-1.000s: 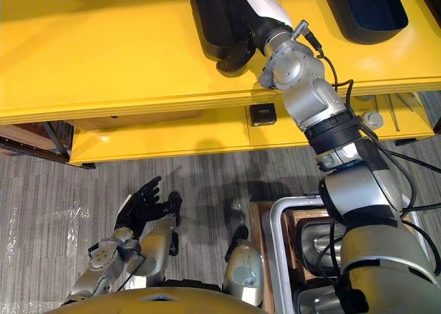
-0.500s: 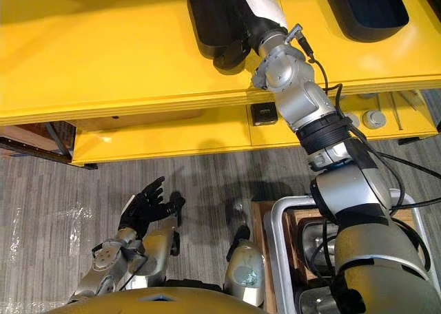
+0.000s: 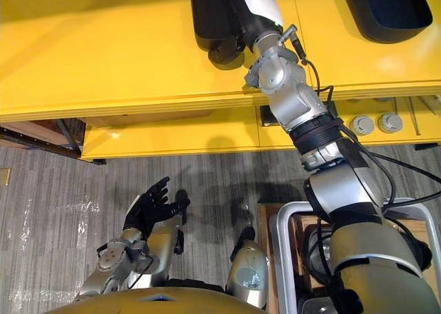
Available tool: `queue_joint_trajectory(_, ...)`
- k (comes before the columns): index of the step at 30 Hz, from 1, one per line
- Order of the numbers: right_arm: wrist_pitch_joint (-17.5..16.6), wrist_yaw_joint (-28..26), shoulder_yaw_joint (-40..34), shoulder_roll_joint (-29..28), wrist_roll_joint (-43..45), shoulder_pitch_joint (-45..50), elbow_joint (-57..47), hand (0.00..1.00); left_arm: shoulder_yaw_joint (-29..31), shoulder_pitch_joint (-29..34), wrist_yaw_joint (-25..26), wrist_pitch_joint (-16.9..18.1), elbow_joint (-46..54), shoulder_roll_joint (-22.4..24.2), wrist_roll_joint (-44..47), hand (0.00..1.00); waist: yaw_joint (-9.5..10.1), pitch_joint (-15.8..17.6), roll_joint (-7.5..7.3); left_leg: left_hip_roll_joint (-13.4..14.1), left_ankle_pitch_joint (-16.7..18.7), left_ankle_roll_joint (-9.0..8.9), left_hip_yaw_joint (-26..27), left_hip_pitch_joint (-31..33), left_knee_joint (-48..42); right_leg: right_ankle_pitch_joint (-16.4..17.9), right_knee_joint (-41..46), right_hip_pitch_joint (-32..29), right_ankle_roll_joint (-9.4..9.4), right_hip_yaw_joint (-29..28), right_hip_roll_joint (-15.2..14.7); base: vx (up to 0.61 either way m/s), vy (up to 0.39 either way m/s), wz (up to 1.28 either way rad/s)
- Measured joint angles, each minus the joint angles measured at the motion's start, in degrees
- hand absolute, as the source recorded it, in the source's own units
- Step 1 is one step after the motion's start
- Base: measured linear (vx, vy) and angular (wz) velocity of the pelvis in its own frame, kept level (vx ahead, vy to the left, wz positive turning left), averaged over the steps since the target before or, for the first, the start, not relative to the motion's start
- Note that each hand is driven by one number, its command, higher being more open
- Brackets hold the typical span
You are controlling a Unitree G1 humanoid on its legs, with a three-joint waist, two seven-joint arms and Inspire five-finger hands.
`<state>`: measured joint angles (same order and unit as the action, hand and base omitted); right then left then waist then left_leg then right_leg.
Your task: Walk over and take three plastic housings, then place them on the shelf
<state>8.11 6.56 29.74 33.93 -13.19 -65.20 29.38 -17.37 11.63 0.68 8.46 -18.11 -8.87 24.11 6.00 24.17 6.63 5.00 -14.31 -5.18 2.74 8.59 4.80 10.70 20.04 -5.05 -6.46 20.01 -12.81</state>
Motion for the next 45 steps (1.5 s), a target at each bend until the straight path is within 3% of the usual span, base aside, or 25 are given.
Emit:
queue_joint_trajectory(4, -0.02, 2.86, 0.0, -1.3, -0.53, -0.03, 0.16, 1.0, -0.16, -0.04, 0.04, 0.0, -0.01, -0.03, 0.0, 1.0, 0.28, 0.01, 0.02, -0.07, 0.0, 0.0, -0.05, 0.0, 0.0, 0.0, -0.1, 0.06, -0.01, 0.04, -0.04, 0.01, -0.027, 0.01)
queue_joint_trajectory(15, -0.51, 3.14, 0.0, -1.77, -9.2, -1.03, -1.42, 1.0, -0.36, -0.05, -0.07, 0.19, -1.26, -0.03, -0.02, 1.0, -0.04, 0.02, 0.04, 0.06, 0.06, -0.06, 0.12, -0.03, 0.0, -0.16, -0.8, 0.23, -0.17, -0.09, 0.18, 0.0, -0.025, -0.01)
queue_joint_trajectory(21, -2.45, -1.03, -0.89, 5.57, -11.18, 4.22, -20.71, 1.0, -0.26, 0.21, -0.18, 0.18, -2.1, -0.2, -0.44, 1.0, -0.79, -0.11, -0.27, 0.78, 0.93, -0.22, 1.89, -2.09, 0.02, -1.23, -3.75, 2.43, -0.33, -1.64, 1.36, 0.03, -0.045, -0.15)
queue_joint_trajectory(23, -3.8, -3.15, -1.75, 7.45, -10.9, 8.36, -28.18, 1.0, 0.29, 0.22, -0.18, 0.18, -2.14, -0.25, -0.67, 1.0, -2.24, -0.41, -0.87, 0.71, 1.24, -0.1, 2.34, -2.81, 0.01, -1.69, -4.93, 3.44, -0.49, -1.81, 1.47, 0.04, -0.024, -0.13)
queue_joint_trajectory(26, -5.77, -7.34, -4.17, 10.64, -7.54, 18.03, -38.83, 1.0, 1.21, 0.2, -0.13, 0.2, -2.26, -0.88, -2.27, 1.0, -3.98, -1.86, -3.05, 0.82, 2.01, 0.01, 3.96, -3.38, 0.01, -2.94, -7.32, 4.12, -0.81, -3.09, 1.85, 0.04, -0.008, -0.24)
queue_joint_trajectory(28, -6.25, -11.05, -6.98, 12.53, -1.3, 26.3, -44.1, 1.0, 1.65, 0.13, 0.02, 0.21, -2.98, -1.41, -2.28, 1.0, -4.87, -3.78, -4.98, 0.8, 2.5, 0.2, 5.3, -3.63, 0.01, -4.11, -9.14, 4.4, -1.21, -4.3, 1.97, 0.07, 0.008, -0.33)
queue_joint_trajectory(30, -6.0, -15.74, -12.52, 13.31, 10.94, 36.48, -48.4, 1.0, 1.95, 0.1, 0.11, 0.21, -3.85, -1.79, -2.29, 1.0, -5.47, -4.99, -6.48, 0.56, 3.34, 0.31, 6.8, -5.49, 0.03, -4.88, -11.12, 6.36, -1.51, -5.5, 1.87, 0.06, 0.023, -0.31)
queue_joint_trajectory(31, -5.82, -16.41, -14.28, 13.08, 14.54, 39.19, -49.47, 1.0, 2.14, 0.1, 0.17, 0.2, -4.04, -1.79, -2.3, 1.0, -5.81, -5.56, -6.64, 0.56, 3.52, 0.3, 7.04, -5.62, 0.04, -5.03, -11.38, 6.47, -1.59, -5.68, 1.88, 0.02, 0.025, -0.21)
queue_joint_trajectory(33, -5.04, -17.37, -20.36, 10.03, 23.96, 47.39, -52.94, 1.0, 3.0, 0.21, 0.37, 0.19, -4.1, -1.84, -3.18, 1.0, -6.43, -7.01, -6.93, 0.6, 3.74, 0.24, 7.69, -5.72, 0.1, -5.3, -12.18, 6.43, -1.56, -6.1, 1.92, -0.01, 0.015, -0.16)
queue_joint_trajectory(35, -5.0, -16.94, -27.74, -0.16, 31.18, 57.89, -54.27, 1.0, 4.08, 0.45, 0.67, 0.15, -4.5, -1.65, -5.32, 1.0, -7.88, -9.79, -6.85, 0.68, 4.11, 0.22, 8.95, -5.88, 0.29, -5.65, -13.15, 6.28, -1.54, -6.99, 1.96, -0.02, 0.013, -0.21)
queue_joint_trajectory(36, -5.03, -16.8, -28.32, -1.21, 31.75, 58.92, -54.24, 1.0, 4.17, 0.69, 0.77, 0.15, -4.5, -1.63, -5.82, 1.0, -7.98, -10.07, -6.85, 0.68, 4.18, 0.25, 9.19, -5.95, 0.29, -5.7, -13.22, 6.23, -1.52, -7.21, 1.96, 0.0, 0.016, -0.31)
queue_joint_trajectory(38, -5.92, -13.12, -32.11, -9.87, 34.14, 68.6, -51.94, 1.0, 5.16, 1.94, 3.81, 0.15, -4.48, -0.59, -8.68, 1.0, -9.28, -11.9, -6.86, 0.76, 4.79, 0.18, 11.27, -7.17, 0.3, -6.1, -13.61, 6.08, -1.46, -9.42, 1.95, 0.03, 0.022, -0.42)
queue_joint_trajectory(41, -8.31, -8.69, -35.79, -16.97, 33.7, 77.29, -47.89, 1.0, 6.57, 2.64, 8.15, 0.15, -3.83, 1.05, -9.07, 1.0, -10.59, -13.16, -6.91, 0.97, 5.03, 0.17, 12.69, -7.4, 0.3, -6.89, -14.69, 6.01, -1.34, -10.53, 2.19, 0.02, 0.011, -0.27)
queue_joint_trajectory(45, -13.14, -0.81, -40.24, -26.67, 33.92, 89.58, -45.54, 1.0, 10.47, 6.33, 13.89, 0.18, 4.92, 3.52, -8.99, 1.0, -12.11, -13.8, -7.08, 1.98, 5.95, -0.43, 16.23, -9.12, 0.3, -7.88, -16.13, 6.01, -0.87, -13.9, 3.14, 0.01, 0.0, -0.47)
